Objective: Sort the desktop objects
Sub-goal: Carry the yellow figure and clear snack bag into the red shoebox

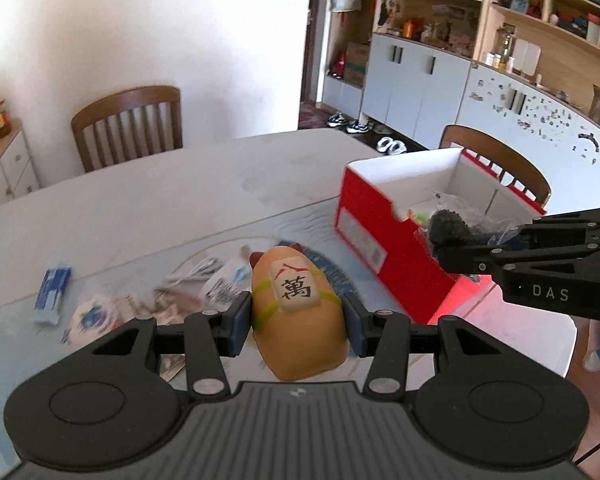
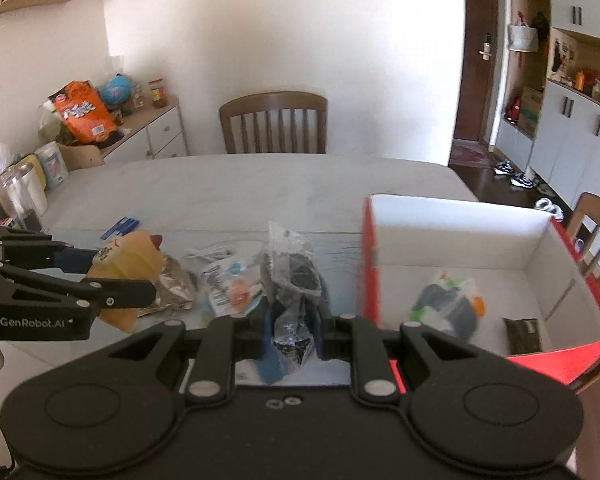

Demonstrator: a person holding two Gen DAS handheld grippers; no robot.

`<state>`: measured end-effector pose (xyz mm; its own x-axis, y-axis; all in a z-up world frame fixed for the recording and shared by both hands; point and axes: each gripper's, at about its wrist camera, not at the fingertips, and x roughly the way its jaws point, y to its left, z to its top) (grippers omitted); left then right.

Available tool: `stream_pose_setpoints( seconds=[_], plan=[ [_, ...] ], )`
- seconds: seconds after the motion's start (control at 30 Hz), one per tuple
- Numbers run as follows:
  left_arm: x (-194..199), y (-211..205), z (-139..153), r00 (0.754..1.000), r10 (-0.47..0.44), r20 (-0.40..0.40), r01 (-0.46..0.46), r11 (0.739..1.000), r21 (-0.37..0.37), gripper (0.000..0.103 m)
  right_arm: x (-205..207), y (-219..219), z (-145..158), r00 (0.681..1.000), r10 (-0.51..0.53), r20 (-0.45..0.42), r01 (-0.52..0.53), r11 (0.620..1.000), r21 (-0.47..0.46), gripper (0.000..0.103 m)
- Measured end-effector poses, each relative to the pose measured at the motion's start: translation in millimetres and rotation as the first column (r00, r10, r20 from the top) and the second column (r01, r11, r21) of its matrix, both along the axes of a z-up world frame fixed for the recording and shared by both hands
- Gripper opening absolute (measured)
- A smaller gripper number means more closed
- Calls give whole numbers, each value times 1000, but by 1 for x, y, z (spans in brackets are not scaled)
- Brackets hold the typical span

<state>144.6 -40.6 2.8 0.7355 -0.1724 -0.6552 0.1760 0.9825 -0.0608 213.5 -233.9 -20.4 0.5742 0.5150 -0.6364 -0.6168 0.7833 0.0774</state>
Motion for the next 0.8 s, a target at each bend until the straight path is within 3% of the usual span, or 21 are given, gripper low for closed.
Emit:
stream_pose_setpoints(
  seconds=[0.8],
  plan=[
    [59, -134, 22, 990, -138, 41, 137, 990, 35, 47, 64, -110, 14, 998, -66, 21, 66, 998, 9, 19]
  ],
)
